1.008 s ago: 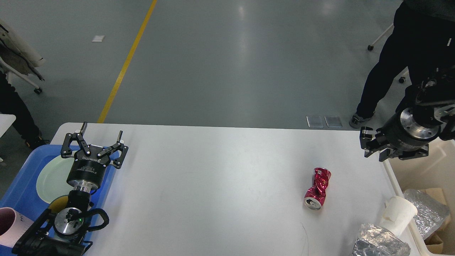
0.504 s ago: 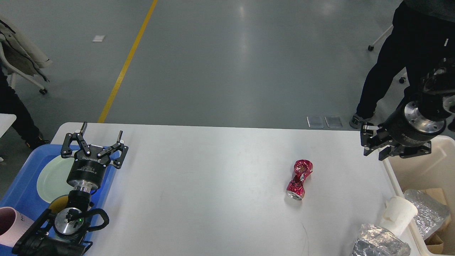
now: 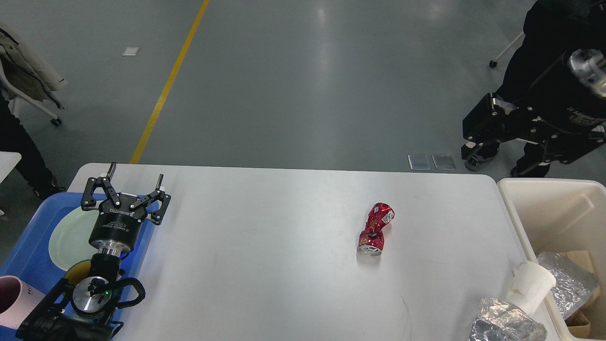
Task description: Tidy desktop
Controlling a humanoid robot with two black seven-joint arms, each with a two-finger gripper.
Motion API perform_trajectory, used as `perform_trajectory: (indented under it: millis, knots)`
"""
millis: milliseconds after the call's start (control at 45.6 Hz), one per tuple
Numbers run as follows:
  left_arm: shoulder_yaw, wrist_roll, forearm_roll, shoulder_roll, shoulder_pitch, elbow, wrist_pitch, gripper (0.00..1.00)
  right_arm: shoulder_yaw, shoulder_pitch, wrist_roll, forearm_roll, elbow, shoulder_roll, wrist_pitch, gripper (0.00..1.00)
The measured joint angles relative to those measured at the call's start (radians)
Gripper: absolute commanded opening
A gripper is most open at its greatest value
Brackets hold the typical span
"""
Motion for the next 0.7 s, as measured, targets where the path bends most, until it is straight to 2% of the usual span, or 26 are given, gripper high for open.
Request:
perform_trajectory:
  millis: [241, 394, 614, 701]
  knots:
    - [0.0, 0.0, 0.0, 0.0, 0.0, 0.0, 0.0, 0.97, 0.006, 0.028, -0.001, 0.002, 0.027, -0.003, -0.015, 1.0]
    - [0.0, 0.0, 0.0, 0.0, 0.0, 0.0, 0.0, 0.97, 0.018, 0.007, -0.002, 0.006, 0.024, 0.006, -0.061, 0.98]
    - [0.0, 0.0, 0.0, 0.0, 0.0, 0.0, 0.0, 0.97, 0.082, -0.147, -0.008, 0.084, -0.008, 0.05, -0.14, 0.97]
    - [0.0, 0.0, 0.0, 0.0, 0.0, 0.0, 0.0, 0.97, 0.135, -0.245, -0.037, 0.107, -0.041, 0.06, -0.184, 0.98]
